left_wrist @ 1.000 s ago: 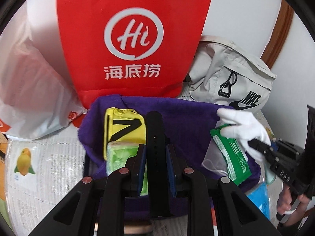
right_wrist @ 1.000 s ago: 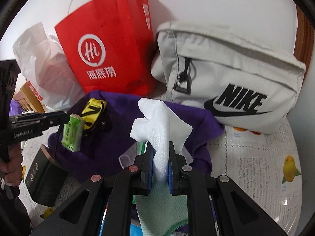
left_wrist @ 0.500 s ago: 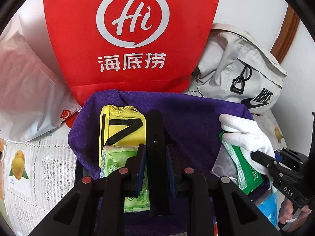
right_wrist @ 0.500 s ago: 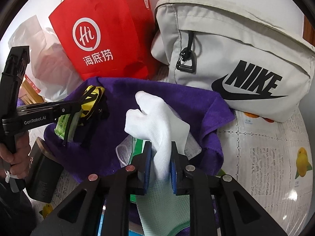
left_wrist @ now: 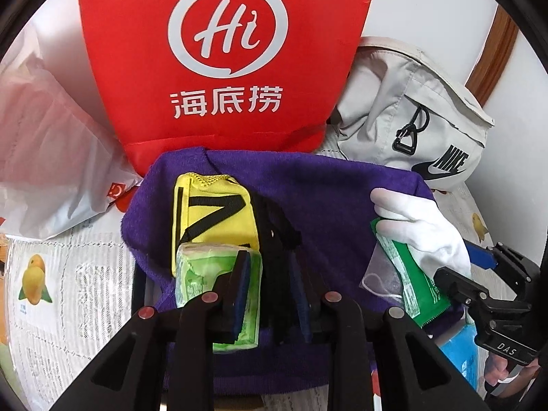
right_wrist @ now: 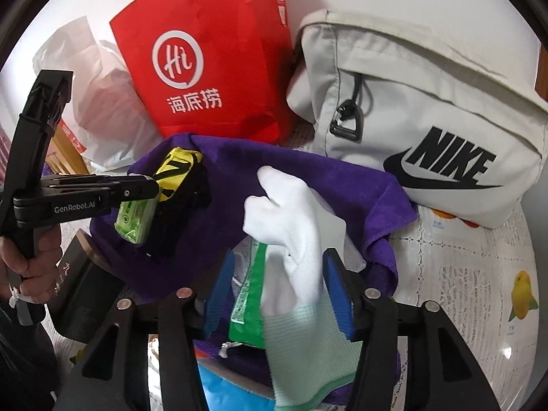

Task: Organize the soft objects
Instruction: 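Open both tools to release the strap piece and gloves on the towel, then grasp the white snack sachet with the left tool while the right tool grasps a white tissue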

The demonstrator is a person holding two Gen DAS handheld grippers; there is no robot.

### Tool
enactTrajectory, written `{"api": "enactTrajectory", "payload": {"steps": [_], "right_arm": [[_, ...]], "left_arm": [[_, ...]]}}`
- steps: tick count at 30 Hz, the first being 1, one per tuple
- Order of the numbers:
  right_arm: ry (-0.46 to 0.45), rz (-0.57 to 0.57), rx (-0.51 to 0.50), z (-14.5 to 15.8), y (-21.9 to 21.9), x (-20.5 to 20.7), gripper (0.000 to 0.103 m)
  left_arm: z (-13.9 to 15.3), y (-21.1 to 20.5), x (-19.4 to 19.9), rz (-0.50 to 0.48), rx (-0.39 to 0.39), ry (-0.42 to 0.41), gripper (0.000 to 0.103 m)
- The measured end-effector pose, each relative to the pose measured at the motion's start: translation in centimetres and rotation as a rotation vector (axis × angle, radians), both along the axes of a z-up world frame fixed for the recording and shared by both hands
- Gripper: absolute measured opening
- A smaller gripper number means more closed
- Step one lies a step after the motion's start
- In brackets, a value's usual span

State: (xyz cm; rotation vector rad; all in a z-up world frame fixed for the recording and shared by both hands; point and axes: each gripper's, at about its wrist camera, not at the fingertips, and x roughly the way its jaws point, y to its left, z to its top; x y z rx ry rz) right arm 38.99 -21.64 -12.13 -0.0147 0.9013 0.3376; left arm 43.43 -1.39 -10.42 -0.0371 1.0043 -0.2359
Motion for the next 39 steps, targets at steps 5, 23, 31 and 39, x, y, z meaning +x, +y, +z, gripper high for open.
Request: {"api": "enactTrajectory", "payload": {"steps": [5, 23, 31, 39], "right_arm": [[-0.020, -0.004, -0.004, 1.3, 0.1, -1.0, 0.055], [-0.072, -0.021, 0.018, 5.6, 0.6, -13.7, 0.060], [-0.043, -0.013, 0.034, 4.5, 1.4, -20.4, 0.060], [0.004, 0.044, 0.066, 1.7, 2.9, -25.9, 0.066]], "left_arm": [[1.2, 0.7, -1.4, 0.007, -0.007, -0.012, 0.025], [5.7, 3.2, -14.0, 0.017, -0.013, -0.082, 0.043], [4.7, 4.0, -19.9, 0.034, -0.019, -0.067, 0.051], [2.4, 4.4, -24.0, 0.056, -0.016, -0.035, 0.057]]}}
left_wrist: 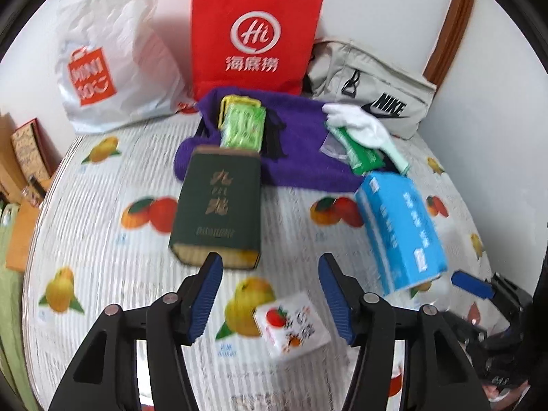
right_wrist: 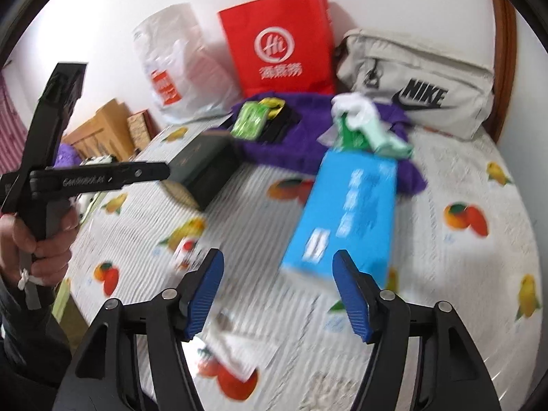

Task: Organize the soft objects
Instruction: 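Grasp the white snack sachet with the left tool while the right tool grasps a white tissue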

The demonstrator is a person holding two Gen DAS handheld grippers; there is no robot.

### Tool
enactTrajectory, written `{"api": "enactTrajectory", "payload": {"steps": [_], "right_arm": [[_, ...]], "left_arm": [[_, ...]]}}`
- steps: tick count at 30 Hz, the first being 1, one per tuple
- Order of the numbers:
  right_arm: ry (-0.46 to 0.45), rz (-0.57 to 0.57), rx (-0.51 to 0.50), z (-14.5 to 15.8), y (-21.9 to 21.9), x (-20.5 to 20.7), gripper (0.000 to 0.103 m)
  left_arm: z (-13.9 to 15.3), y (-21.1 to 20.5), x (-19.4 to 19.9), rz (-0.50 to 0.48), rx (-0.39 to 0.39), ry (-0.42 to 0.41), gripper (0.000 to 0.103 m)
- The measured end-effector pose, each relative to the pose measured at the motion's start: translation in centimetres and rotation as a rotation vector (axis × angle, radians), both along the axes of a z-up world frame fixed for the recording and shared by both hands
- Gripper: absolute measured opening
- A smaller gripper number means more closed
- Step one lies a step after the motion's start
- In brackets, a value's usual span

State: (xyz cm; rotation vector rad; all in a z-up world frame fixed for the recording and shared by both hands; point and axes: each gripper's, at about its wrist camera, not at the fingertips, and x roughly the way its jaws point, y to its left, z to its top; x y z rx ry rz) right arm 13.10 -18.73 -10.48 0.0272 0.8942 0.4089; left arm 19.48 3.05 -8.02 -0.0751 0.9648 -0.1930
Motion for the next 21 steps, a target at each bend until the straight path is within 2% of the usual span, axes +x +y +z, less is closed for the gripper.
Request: {"api": "enactTrajectory", "payload": {"steps": [3, 6, 11, 18, 19, 21], "right_arm": [[0.029, 0.042, 0.007, -1.9, 1.1, -1.6, 0.066], [0.054, 0.077, -0.031, -4.0, 2.6, -3.0, 0.066], [0.038, 0.122, -0.054, -5.6, 4.5, -4.6, 0.066], [0.010, 0.162, -0.100, -7.6, 6.9, -4.4, 0.066], [0.008, 0.166, -0.124, -8.0, 7.2, -4.3, 0.064], [-0.065, 0.164, -0.191, -8.1, 7.7, -4.9, 0.053]], "left_arm": [[-1.5, 0.5, -1.0, 0.022, -0.002, 0.028, 0.057], [-2.8, 1.0, -1.9, 0.032, -0.019, 0.043, 0.057], [-4.7, 1.5, -2.8, 0.043, -0.036, 0.078, 0.057], [-5.8, 1.7, -3.8, 0.034, -0.039, 0.087, 0.058], [-6.0, 1.8, -3.9, 0.034, -0.043, 0.089, 0.058], [-6.2, 1.7, -4.0, 0.026, -0.049, 0.093, 0.058]]}}
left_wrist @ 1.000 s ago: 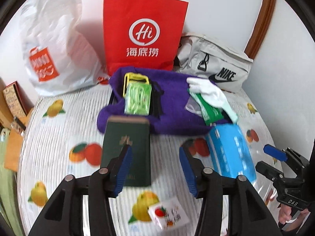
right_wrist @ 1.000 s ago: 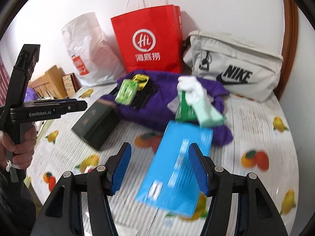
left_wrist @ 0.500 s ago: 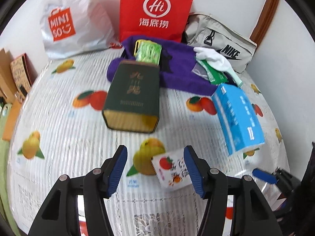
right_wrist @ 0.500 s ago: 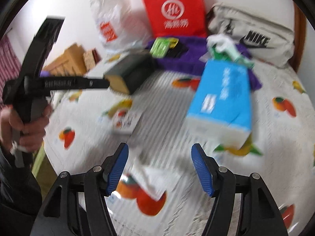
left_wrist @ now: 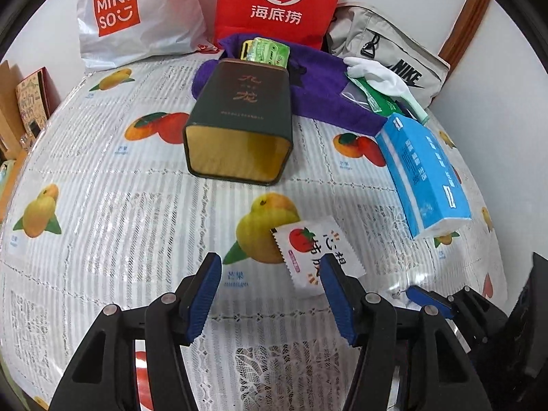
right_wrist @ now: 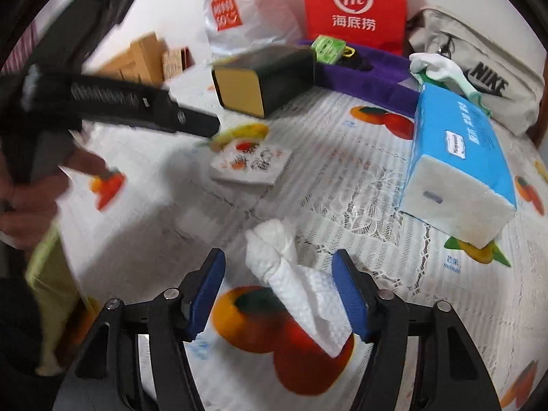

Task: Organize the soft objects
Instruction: 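Grasp the white snack sachet with the left tool while the right tool grasps a white tissue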

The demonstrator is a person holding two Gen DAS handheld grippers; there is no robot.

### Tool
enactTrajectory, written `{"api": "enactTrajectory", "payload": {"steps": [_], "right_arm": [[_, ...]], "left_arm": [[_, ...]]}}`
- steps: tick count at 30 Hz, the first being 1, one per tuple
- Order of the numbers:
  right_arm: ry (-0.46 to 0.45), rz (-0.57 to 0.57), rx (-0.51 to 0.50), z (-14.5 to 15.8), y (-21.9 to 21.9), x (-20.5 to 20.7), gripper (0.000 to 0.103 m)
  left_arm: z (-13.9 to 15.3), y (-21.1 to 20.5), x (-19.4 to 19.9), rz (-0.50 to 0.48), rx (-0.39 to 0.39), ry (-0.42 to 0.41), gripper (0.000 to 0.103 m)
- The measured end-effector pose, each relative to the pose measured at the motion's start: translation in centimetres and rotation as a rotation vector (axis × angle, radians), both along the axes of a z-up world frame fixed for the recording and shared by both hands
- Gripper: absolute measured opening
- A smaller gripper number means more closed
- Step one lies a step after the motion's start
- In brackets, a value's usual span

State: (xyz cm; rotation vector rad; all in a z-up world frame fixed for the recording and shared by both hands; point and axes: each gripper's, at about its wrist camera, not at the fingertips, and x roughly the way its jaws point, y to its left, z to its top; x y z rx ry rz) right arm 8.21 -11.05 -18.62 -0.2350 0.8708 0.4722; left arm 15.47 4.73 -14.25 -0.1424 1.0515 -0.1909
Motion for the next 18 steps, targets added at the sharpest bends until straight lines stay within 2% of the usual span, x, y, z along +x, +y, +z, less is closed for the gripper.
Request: {"api": "enactTrajectory", "payload": {"steps": [1, 2, 4, 7, 12, 15, 18], "right_arm": [[-0.007, 0.003, -0.007, 0.0, -0.1, -0.1, 0.035], [-0.001, 0.000, 0.003, 0.1, -0.4, 0.0, 0.022], [0.025, -0.028, 0.040, 0.4, -1.6, 0.4, 0.023], [0.028, -0.096, 0.031, 0.5, -3.7, 0.7, 0.023], [0.015, -0.201, 0.012, 0.9, -7.6, 0.7, 0.023], [0.022, -0.239, 0.018, 0.7, -9.2, 0.8, 0.023], [0.032, -0.250, 0.040, 0.3, -9.9, 1.0, 0.023]], "left_arm": [[-0.2, -0.2, 0.0, -0.006, -0.001, 0.002, 0.058], [-0.4, -0.4, 0.0, -0.017, 0.000, 0.007, 0.058], [-1.1, -1.1, 0.3, -0.032, -0.005, 0.020, 0.058], [-1.9, -1.8, 0.7, -0.045, -0.032, 0.038, 0.059], [-2.2, -3.7, 1.4, -0.073, -0.030, 0.027, 0.078], [-2.5, -4.9, 2.0, -0.073, -0.009, 0.022, 0.089], [-2.7, -6.0, 2.4, -0.066, 0.063, 0.010, 0.090]]}}
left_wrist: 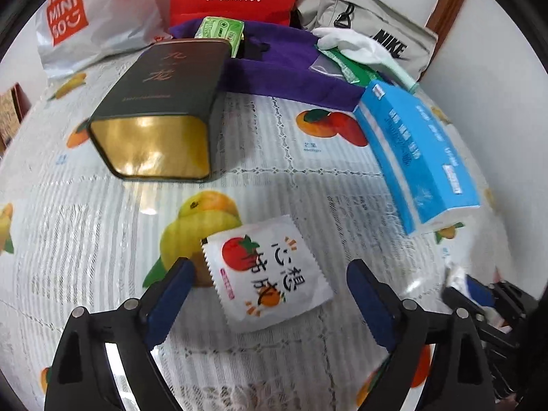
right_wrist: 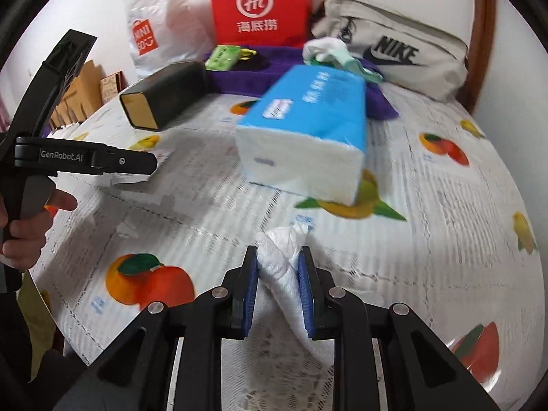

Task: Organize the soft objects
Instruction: 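Grasp the white snack sachet with the left tool while the right tool grasps a white tissue, then carry the snack sachet and white tissue onto the purple towel with both tools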

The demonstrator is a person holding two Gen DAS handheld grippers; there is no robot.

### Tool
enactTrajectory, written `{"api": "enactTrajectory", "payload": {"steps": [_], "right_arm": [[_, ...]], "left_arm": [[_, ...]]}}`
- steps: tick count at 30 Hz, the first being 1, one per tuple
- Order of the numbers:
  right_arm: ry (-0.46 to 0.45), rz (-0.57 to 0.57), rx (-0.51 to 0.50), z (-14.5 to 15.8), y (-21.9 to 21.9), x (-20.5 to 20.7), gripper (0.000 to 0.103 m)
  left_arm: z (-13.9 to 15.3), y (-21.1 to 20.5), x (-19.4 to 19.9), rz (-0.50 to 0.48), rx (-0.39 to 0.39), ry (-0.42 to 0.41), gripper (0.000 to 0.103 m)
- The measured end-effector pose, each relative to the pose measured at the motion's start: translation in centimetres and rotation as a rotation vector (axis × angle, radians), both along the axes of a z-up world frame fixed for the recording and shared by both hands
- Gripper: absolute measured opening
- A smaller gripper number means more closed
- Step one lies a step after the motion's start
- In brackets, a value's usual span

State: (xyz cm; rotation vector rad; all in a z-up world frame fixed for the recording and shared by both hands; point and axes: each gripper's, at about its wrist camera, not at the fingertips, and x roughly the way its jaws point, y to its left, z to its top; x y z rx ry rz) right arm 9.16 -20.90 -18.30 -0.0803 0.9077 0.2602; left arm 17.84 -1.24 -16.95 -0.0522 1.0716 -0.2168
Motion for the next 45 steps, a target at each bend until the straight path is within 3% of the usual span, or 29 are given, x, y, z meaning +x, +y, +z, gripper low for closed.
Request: {"api": "enactTrajectory", "payload": {"steps": [5, 6, 9, 12, 13, 16, 21, 22, 32, 45], "right_arm": [[-0.011, -0.002, 0.029, 0.0, -0.2, 0.2, 0.023], [-0.011, -0.003, 0.036, 0.0, -0.3, 0.3, 0.023], [-0.015, -0.003, 0.046, 0.0, -0.4, 0.4, 0.023], [-0.021, 0.001, 0.043, 0.0, -0.1, 0.6, 0.023], [-0.023, 0.002, 0.040, 0.0, 0.0, 0.7, 0.023], [-0.027, 0.003, 0.033, -0.1, 0.3, 0.8, 0.023], [-0.031, 0.005, 0.015, -0.1, 0.6, 0.9, 0.023], [-0.030, 0.006, 0.012, -0.1, 0.6, 0.9, 0.023], [-0.019, -0.010, 0.015, -0.1, 1.2, 1.8, 0.023], [0.028, -0.053, 0.075, 0.0, 0.7, 2.5, 0.023]], "left_arm": [[-0.6, -1.6, 0.1, 0.012, 0.127, -0.051, 0.091], [-0.5, -1.5, 0.0, 0.015, 0.127, -0.063, 0.087], [-0.1, -1.3, -0.2, 0.011, 0.126, -0.101, 0.057], [0.1, -0.9, -0.4, -0.008, 0.119, -0.114, 0.050], [0.1, -0.7, -0.5, -0.006, 0.122, -0.120, 0.041], [0.2, 0.0, -0.9, -0.020, 0.102, -0.127, 0.032], [0.2, 0.9, -1.6, -0.022, 0.073, -0.128, 0.029], [0.3, 1.1, -1.8, -0.018, 0.077, -0.129, 0.023], [0.4, 4.6, -3.2, 0.047, 0.062, -0.123, 0.022], [0.4, 5.8, -2.8, 0.051, 0.015, -0.137, 0.022]]}}
